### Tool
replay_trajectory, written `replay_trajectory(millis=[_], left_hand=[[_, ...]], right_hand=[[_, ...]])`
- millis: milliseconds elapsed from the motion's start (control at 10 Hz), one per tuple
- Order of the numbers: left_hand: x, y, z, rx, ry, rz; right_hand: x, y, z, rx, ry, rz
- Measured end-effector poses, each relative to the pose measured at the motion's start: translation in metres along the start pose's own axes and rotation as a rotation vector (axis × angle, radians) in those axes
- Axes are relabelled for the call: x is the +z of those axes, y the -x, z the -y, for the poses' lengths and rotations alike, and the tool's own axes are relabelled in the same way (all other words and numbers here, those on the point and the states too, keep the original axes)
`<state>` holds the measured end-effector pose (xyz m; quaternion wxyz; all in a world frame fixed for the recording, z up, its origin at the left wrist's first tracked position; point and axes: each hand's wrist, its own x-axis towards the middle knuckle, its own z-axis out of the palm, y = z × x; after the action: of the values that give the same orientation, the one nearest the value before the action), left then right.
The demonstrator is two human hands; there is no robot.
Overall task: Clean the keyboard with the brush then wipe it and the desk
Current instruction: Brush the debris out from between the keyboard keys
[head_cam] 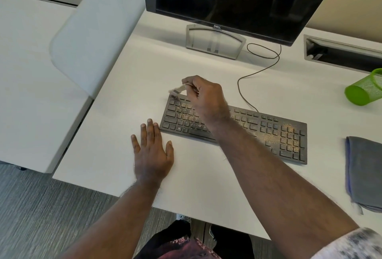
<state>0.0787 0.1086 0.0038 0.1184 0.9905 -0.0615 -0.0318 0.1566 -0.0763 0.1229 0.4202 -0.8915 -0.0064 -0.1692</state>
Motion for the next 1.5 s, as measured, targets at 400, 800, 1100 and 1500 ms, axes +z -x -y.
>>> replay_trajectory(millis=[400, 800, 1100, 1500], left_hand=[[0.0, 0.0, 0.0, 0.0, -0.014, 0.008], [0.0, -0.001, 0.001, 0.005, -0.021, 0.005], [0.001, 0.0, 0.001, 0.003, -0.015, 0.006], [0.002, -0.001, 0.001, 0.002, -0.03, 0.02]], right_hand=[[0.005, -0.001, -0.007, -0.018, 0.012, 0.011], [-0.008, -0.004, -0.014, -0.022, 0.054, 0.042], [-0.015, -0.002, -0.017, 0.043, 0.032, 0.045], [-0.014, 0.0, -0.019, 0.037, 0.057, 0.063]])
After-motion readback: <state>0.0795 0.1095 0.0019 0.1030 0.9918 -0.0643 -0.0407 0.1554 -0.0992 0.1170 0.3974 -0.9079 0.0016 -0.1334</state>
